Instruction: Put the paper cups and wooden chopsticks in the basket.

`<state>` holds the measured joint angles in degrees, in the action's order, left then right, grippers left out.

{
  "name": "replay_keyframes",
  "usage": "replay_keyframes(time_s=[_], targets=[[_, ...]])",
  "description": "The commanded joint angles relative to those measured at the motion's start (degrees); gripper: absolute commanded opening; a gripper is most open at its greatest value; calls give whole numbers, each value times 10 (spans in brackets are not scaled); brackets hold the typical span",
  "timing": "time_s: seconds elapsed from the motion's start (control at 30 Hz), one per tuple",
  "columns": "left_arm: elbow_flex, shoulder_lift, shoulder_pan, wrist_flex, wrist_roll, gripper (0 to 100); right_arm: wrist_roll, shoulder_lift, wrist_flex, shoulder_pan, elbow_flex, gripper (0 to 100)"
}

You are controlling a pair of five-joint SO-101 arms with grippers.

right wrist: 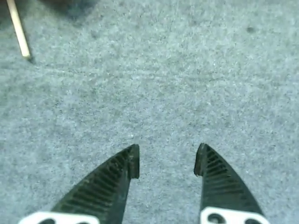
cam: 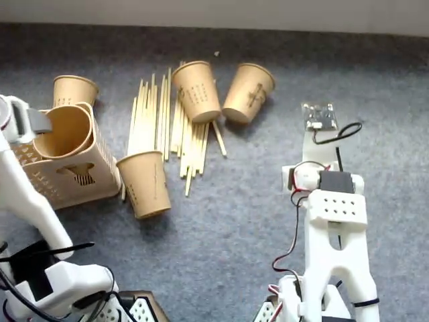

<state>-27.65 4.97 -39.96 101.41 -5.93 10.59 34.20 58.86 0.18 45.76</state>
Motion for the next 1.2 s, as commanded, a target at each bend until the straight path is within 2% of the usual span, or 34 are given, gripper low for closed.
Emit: replay_keyframes(time_s=[0.0,0.17,0.27,0.47,0.6,0.67,0.8,0.87,0.97,1.17], targets=[[-65,22,-54,2,-5,306,7,13,-6,-9,-3,203],[-31,8,-88,-1,-7,306,7,13,-6,-9,-3,203],[12,-13,-99,-37,-33,306,7,13,-6,-9,-3,203],[104,-85,-130,-136,-39,306,7,13,-6,-9,-3,203],[129,-134,-129,-160,-56,304,7,13,-6,-9,-3,203],[130,-155,-120,-159,-72,259,7,13,-6,-9,-3,203],[128,-173,-96,-170,-126,0,7,13,-6,-9,-2,203],[129,-173,-90,-167,-134,28,7,15,-6,-9,7,203],[125,-172,-88,-159,-132,6,7,18,-7,-9,25,203],[-5,-172,-98,-90,-102,3,7,19,-7,-6,51,203]])
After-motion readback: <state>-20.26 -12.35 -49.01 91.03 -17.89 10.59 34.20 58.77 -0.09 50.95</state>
